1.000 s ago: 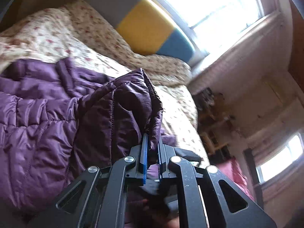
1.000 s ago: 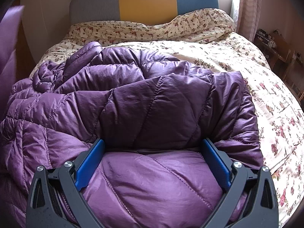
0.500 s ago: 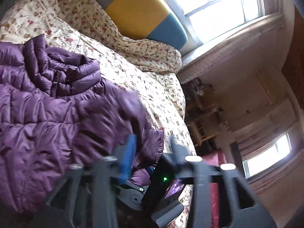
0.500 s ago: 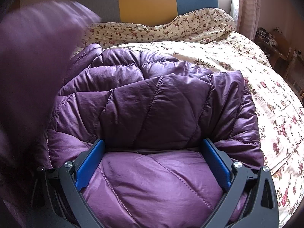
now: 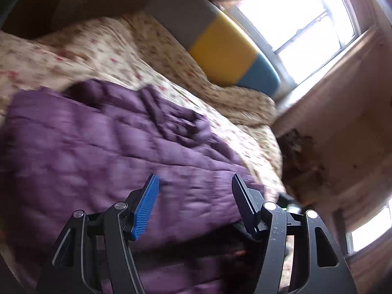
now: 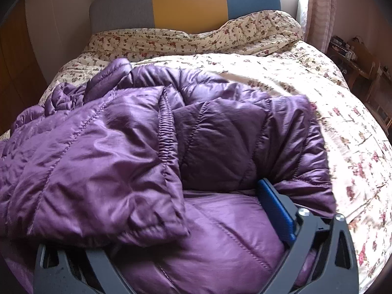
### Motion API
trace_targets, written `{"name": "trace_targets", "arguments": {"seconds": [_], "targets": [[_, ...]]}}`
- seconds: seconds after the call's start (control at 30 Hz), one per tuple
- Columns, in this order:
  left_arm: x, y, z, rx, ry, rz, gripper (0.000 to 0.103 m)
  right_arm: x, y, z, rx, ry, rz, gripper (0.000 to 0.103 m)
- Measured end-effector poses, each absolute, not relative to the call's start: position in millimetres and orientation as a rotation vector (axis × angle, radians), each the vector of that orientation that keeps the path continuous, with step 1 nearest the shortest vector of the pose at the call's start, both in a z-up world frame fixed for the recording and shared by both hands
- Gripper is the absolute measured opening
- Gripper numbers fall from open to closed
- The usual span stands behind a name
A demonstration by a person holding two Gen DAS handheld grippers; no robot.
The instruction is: Fold large clothes
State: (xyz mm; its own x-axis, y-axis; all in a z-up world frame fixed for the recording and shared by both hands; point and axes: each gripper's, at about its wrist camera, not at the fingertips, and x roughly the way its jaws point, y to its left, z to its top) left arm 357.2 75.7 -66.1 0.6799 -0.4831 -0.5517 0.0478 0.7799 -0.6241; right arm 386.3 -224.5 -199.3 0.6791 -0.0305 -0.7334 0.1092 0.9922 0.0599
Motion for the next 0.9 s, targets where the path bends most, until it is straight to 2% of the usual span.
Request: {"name": "trace_targets", "arguments": {"seconds": [0.1, 0.3, 0.5, 0.67, 0.73, 0.8, 0.87, 0.9], "targets": [[348, 101, -72, -0.595, 0.769, -0.243, 0.061, 376, -231, -191, 0.123, 0.814, -0.093, 0.081], [333, 133, -81, -0.602, 0.752, -0.171, 0.061, 347, -250, -167, 0.162, 0.757, -0.144, 0.070], [327, 149, -84, -0.623, 0.743, -0.138, 0.061, 349, -249, -143, 0.247, 0.721, -0.063, 0.069], [321, 152, -80, -0.599, 0.730, -0.129, 0.061, 378, -226, -151, 0.313, 0.827, 0.054, 0.069], [319, 156, -80, -0.607, 0.726, -0.127, 0.061, 390, -214, -161, 0.316, 0.882, 0.088, 0.058], [317, 161, -79, -0.609, 0.719, -0.118, 0.061, 393, -208, -166, 0.285, 0.895, 0.096, 0.023], [316, 164, -78, -0.602, 0.714, -0.118, 0.061, 390, -206, -164, 0.235, 0.877, 0.083, 0.005], [316, 163, -78, -0.595, 0.713, -0.117, 0.061, 387, -207, -162, 0.207, 0.861, 0.071, 0.004]]}}
